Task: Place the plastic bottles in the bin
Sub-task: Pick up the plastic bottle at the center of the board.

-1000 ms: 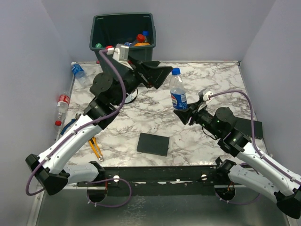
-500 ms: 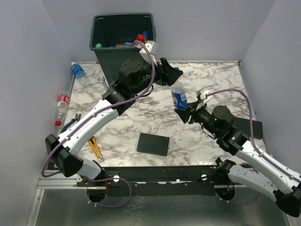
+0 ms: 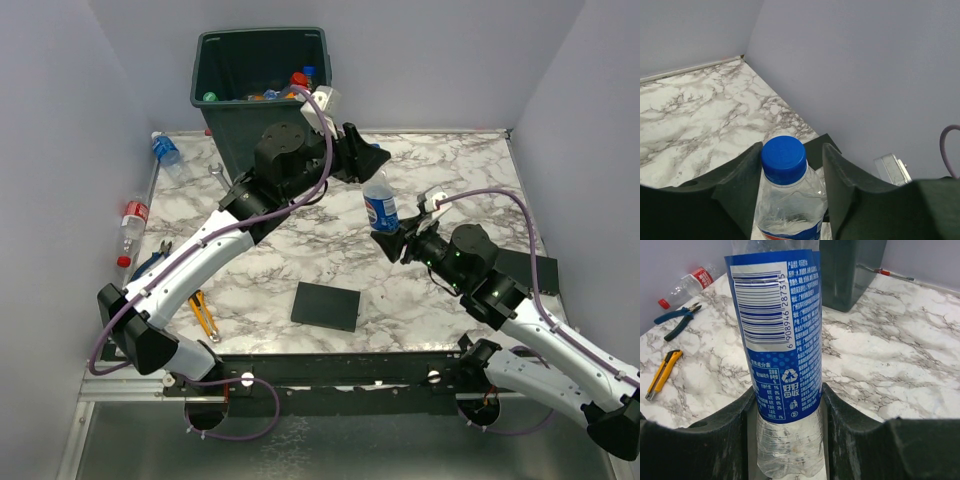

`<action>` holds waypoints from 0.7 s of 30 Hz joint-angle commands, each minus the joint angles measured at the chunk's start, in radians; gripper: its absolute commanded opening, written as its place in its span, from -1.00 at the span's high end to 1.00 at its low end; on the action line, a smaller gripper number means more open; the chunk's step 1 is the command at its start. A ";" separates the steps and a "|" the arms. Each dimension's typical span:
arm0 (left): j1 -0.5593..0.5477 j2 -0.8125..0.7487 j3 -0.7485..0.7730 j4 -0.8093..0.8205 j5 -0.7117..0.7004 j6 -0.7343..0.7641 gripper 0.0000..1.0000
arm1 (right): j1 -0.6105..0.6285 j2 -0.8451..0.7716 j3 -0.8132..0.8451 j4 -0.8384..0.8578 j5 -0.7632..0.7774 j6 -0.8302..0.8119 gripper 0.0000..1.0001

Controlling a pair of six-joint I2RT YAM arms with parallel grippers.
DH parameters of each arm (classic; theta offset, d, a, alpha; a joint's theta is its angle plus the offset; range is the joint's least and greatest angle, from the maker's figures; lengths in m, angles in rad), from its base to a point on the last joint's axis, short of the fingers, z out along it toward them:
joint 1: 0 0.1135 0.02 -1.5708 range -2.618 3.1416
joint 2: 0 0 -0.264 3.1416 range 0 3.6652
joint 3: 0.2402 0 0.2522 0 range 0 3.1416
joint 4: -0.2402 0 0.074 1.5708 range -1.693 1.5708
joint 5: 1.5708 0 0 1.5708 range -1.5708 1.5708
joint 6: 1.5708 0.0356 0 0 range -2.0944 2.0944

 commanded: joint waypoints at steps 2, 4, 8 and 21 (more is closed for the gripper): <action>-0.017 0.022 0.008 -0.018 0.045 0.017 -0.12 | 0.007 0.008 0.036 -0.002 0.012 -0.006 0.70; -0.019 0.028 0.010 -0.025 0.043 0.021 -0.09 | 0.009 0.009 0.037 -0.002 0.011 -0.007 0.70; -0.021 0.031 0.012 -0.025 0.040 0.026 0.30 | 0.010 0.010 0.037 -0.002 0.004 -0.006 0.70; -0.026 0.004 -0.012 -0.023 0.014 0.054 1.00 | 0.011 0.039 0.108 -0.050 -0.194 0.075 -0.98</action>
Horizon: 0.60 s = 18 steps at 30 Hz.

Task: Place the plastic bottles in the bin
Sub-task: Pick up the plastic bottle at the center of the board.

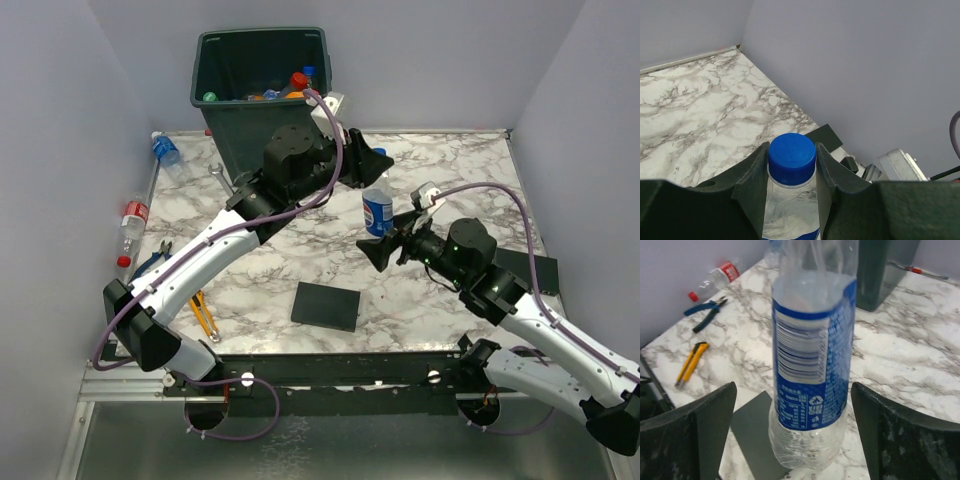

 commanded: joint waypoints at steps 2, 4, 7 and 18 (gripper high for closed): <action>-0.007 -0.039 -0.025 -0.012 -0.041 0.055 1.00 | 0.006 0.016 0.100 -0.028 -0.140 0.072 -1.00; -0.007 -0.058 -0.038 -0.006 -0.085 0.072 1.00 | 0.006 0.016 0.132 -0.036 -0.164 0.103 -1.00; -0.007 -0.093 -0.054 -0.003 -0.155 0.111 1.00 | 0.006 0.004 0.182 -0.044 -0.166 0.172 -0.99; -0.006 -0.281 -0.104 0.126 -0.520 0.394 1.00 | 0.006 -0.118 0.264 -0.072 -0.038 0.213 -0.99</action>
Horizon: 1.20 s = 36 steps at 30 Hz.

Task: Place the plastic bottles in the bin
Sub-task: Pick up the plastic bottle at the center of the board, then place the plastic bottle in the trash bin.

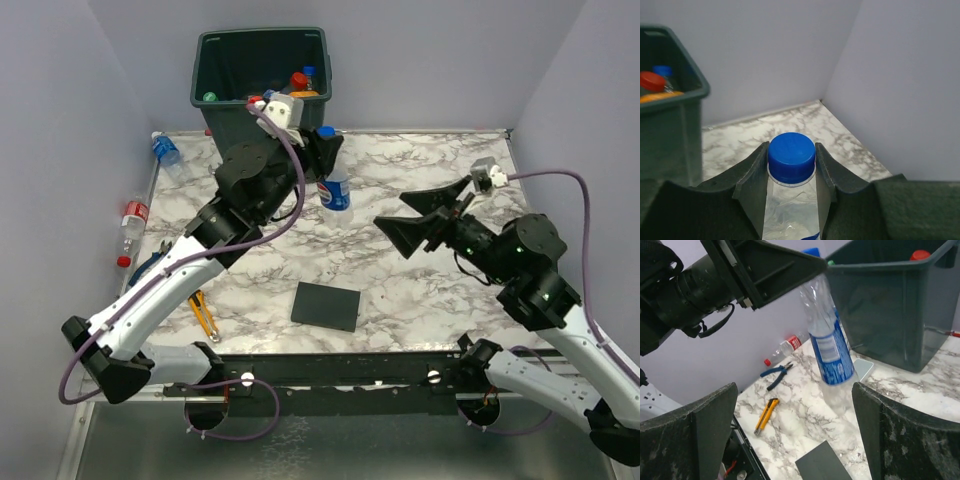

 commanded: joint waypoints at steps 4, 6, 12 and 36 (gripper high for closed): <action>-0.003 -0.107 0.067 0.207 -0.280 0.351 1.00 | 0.005 -0.185 -0.123 0.028 0.180 -0.016 -0.99; 0.000 -0.088 0.106 0.236 -0.326 0.448 1.00 | 0.005 -0.239 -0.192 0.044 0.213 -0.010 -0.99; 0.127 0.082 0.329 0.275 -0.325 0.513 1.00 | 0.005 -0.329 -0.325 0.027 0.280 0.038 -1.00; 0.369 1.009 0.918 0.923 -0.252 0.416 1.00 | 0.005 -0.455 -0.603 0.014 0.286 0.176 -0.98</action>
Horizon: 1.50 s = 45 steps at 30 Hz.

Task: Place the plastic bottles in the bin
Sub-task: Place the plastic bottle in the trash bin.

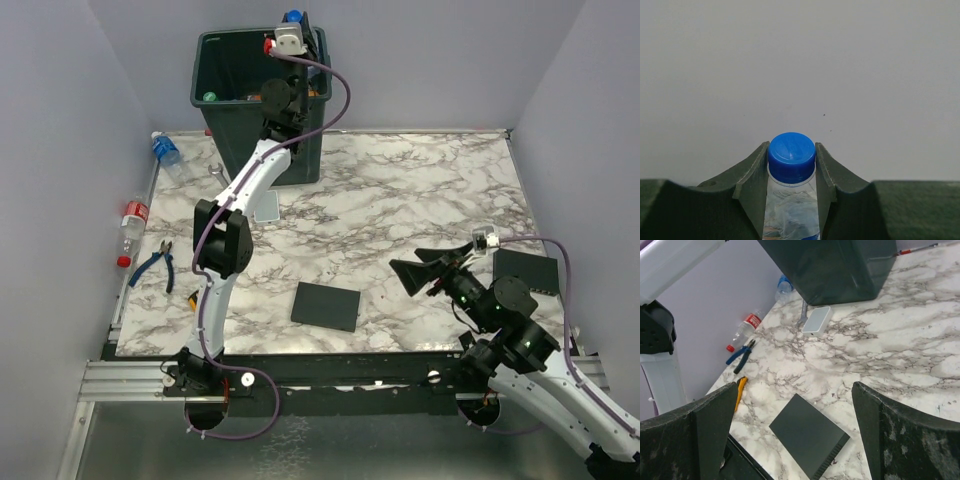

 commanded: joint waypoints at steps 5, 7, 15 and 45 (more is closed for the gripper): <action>0.055 0.127 0.118 0.074 -0.187 0.030 1.00 | 0.004 0.053 -0.031 -0.006 0.031 0.007 -0.99; 0.061 0.141 0.100 0.073 -0.205 0.006 1.00 | 0.005 0.068 -0.030 -0.002 0.037 -0.001 -0.99; 0.060 0.147 0.132 0.066 -0.209 -0.049 -0.98 | 0.004 0.098 -0.012 -0.008 0.018 -0.018 -0.99; -0.175 -1.018 -1.000 -1.100 -0.637 -0.510 -0.98 | 0.004 0.025 0.026 -0.059 0.016 -0.011 -0.99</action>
